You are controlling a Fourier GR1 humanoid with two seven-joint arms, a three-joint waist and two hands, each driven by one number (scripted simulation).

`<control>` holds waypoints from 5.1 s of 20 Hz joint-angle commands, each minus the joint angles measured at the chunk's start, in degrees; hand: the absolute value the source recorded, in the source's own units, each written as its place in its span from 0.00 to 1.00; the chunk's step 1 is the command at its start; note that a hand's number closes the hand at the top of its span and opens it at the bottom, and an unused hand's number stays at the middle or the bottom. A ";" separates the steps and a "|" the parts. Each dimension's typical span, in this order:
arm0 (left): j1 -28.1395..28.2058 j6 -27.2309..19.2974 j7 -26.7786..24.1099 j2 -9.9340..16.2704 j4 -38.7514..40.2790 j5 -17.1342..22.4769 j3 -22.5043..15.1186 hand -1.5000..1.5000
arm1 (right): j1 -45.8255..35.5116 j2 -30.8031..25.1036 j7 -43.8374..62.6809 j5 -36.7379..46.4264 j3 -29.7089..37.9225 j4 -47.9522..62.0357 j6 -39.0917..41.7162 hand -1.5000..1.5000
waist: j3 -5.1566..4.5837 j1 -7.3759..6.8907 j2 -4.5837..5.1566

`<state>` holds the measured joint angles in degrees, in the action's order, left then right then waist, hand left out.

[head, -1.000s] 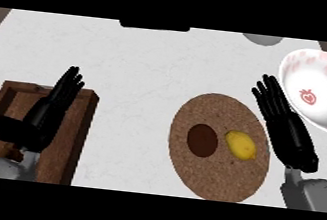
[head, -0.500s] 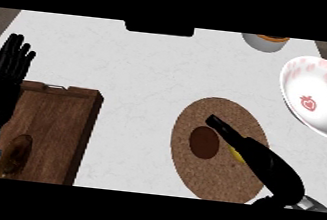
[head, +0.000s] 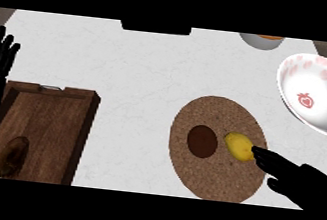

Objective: Pick the lemon from the placemat and place it in the bowl

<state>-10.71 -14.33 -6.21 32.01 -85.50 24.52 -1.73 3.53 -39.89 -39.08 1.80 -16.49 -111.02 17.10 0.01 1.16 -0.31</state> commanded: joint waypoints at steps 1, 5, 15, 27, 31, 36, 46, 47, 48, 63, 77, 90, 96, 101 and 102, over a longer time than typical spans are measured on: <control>0.08 1.52 -0.59 -0.53 1.60 -0.02 0.35 0.50 | 0.14 -7.56 4.94 -0.41 8.52 -4.84 1.68 0.00 | -0.10 0.11 0.10; -1.43 -0.23 1.04 -0.82 -0.01 -0.97 0.03 0.50 | -2.64 -16.46 9.73 1.01 14.42 -4.66 6.75 0.00 | -0.11 -0.34 0.16; -3.70 1.31 1.67 -2.14 2.21 -1.95 0.84 0.50 | -4.19 -25.55 8.21 15.70 12.93 -4.45 16.03 0.00 | -0.01 -1.20 0.44; -4.50 3.72 4.83 -3.25 -0.08 -4.80 4.60 0.50 | -8.76 -13.97 8.96 29.64 5.17 2.88 17.04 0.00 | 0.01 -1.21 0.33; -3.74 3.58 0.37 -7.04 3.80 -7.76 3.34 0.50 | -10.29 -10.02 7.88 35.13 1.03 7.75 15.24 0.00 | 0.01 -1.35 0.43; -5.06 5.67 3.56 -5.78 3.04 -7.00 5.83 0.50 | -12.92 -4.04 7.70 40.89 -1.60 16.02 11.88 0.00 | 0.02 -1.42 0.44; -2.99 7.56 4.51 -8.24 0.54 -9.46 8.17 0.50 | -16.62 3.04 2.70 47.13 -1.23 23.25 11.85 0.00 | 0.00 -1.29 0.33; -2.78 4.71 5.78 -9.57 -2.11 -11.82 6.29 0.50 | -19.05 4.36 2.65 47.41 -1.51 25.52 12.11 0.00 | 0.01 -1.46 0.33; 0.43 9.80 3.83 -6.69 -2.15 -7.80 10.22 0.50 | -18.29 2.41 3.99 44.96 -0.16 19.56 16.42 0.00 | -0.02 -1.42 0.24; 0.55 11.40 5.20 -10.74 -3.20 -11.49 11.29 0.50 | -16.60 10.26 -1.50 58.42 -2.57 33.46 3.78 0.00 | 0.00 -1.36 0.28; -2.15 10.49 9.94 -12.83 -6.55 -14.25 11.50 0.50 | -25.97 18.01 -0.54 66.79 0.30 50.51 1.36 0.00 | 0.02 -1.78 0.33; -1.82 11.37 4.84 -12.73 -0.21 -15.34 14.83 0.50 | -18.31 7.45 -5.93 62.27 15.73 56.20 -9.27 1.00 | 0.07 1.54 0.26; -0.07 10.15 4.68 -11.88 -0.85 -14.77 17.54 0.50 | -14.61 -8.79 4.32 55.59 35.98 70.08 -7.04 1.00 | 0.46 6.09 0.77; -0.05 12.07 5.11 -12.26 -2.37 -13.82 16.16 0.50 | -12.25 -18.19 2.82 50.87 46.60 81.09 -11.02 1.00 | 0.66 1.93 0.78; 0.08 11.92 5.23 -12.39 -1.91 -14.06 16.03 0.50 | -11.49 -19.31 2.48 50.77 47.70 83.08 -12.68 1.00 | 0.72 1.57 0.95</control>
<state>-10.61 -3.03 -1.61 19.50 -87.10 10.08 14.57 -9.95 -52.91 -36.68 55.19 24.08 -35.25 7.38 0.55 4.26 0.46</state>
